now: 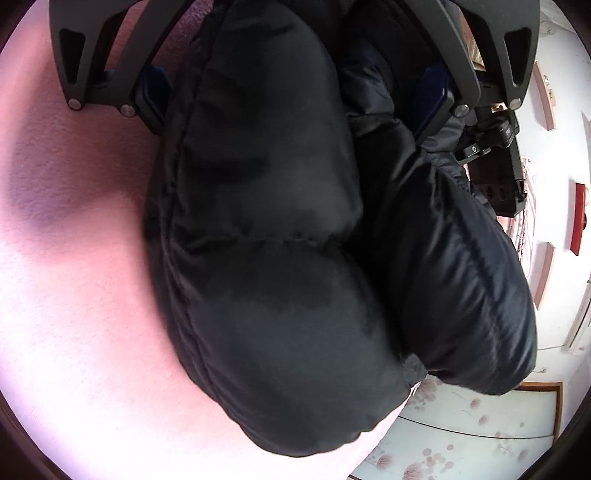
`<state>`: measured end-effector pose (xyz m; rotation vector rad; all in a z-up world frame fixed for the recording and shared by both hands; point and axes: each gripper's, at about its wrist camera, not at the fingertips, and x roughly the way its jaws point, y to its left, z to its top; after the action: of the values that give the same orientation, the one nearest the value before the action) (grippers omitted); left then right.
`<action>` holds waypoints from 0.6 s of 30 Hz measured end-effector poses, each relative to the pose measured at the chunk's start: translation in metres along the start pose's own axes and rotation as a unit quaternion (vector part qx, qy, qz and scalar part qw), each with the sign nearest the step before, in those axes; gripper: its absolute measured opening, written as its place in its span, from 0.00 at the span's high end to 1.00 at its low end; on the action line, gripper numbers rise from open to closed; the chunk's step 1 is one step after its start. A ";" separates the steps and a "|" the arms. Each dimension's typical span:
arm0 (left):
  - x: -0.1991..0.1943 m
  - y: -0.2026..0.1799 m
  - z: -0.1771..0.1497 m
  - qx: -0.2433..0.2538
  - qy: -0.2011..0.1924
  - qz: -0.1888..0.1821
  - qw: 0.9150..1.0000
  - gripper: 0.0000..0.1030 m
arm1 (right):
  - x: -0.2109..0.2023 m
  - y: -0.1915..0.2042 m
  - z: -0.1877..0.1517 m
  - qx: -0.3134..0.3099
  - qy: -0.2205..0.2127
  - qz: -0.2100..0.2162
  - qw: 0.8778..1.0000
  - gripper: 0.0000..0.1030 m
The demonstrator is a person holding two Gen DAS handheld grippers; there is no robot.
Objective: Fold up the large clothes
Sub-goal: 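Grasp the folded jacket with both grippers and lift it off the bed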
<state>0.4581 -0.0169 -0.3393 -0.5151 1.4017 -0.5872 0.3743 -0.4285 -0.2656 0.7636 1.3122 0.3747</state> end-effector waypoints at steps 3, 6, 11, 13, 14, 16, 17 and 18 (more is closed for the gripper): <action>0.002 0.005 0.002 -0.013 0.002 -0.018 1.000 0.00 | 0.006 -0.004 0.010 0.013 0.013 0.016 1.000 0.00; 0.010 0.008 0.003 -0.035 0.012 -0.043 0.998 0.00 | 0.005 -0.009 0.012 0.018 0.031 0.025 0.999 0.00; 0.018 0.003 0.007 -0.041 0.020 -0.047 0.998 0.00 | 0.008 -0.014 0.016 0.022 0.057 0.047 0.997 0.00; 0.019 0.008 0.005 -0.035 0.019 -0.048 0.998 0.00 | 0.006 -0.016 0.015 0.021 0.057 0.057 0.997 0.02; 0.016 0.009 0.007 -0.031 0.019 -0.047 0.998 0.00 | 0.009 -0.016 0.017 0.021 0.056 0.062 0.996 0.06; 0.019 0.015 0.006 -0.018 0.019 -0.042 0.999 0.00 | 0.003 -0.022 0.022 0.019 0.050 0.069 0.996 0.11; 0.015 0.014 0.010 -0.014 0.019 -0.038 0.999 0.00 | 0.000 -0.023 0.021 0.016 0.047 0.067 0.997 0.13; 0.015 0.009 0.012 -0.011 0.016 -0.032 0.999 0.00 | -0.001 -0.024 0.019 0.014 0.043 0.067 0.997 0.15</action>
<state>0.4715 -0.0203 -0.3551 -0.5733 1.4280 -0.6348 0.3884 -0.4521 -0.2801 0.8693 1.3533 0.5023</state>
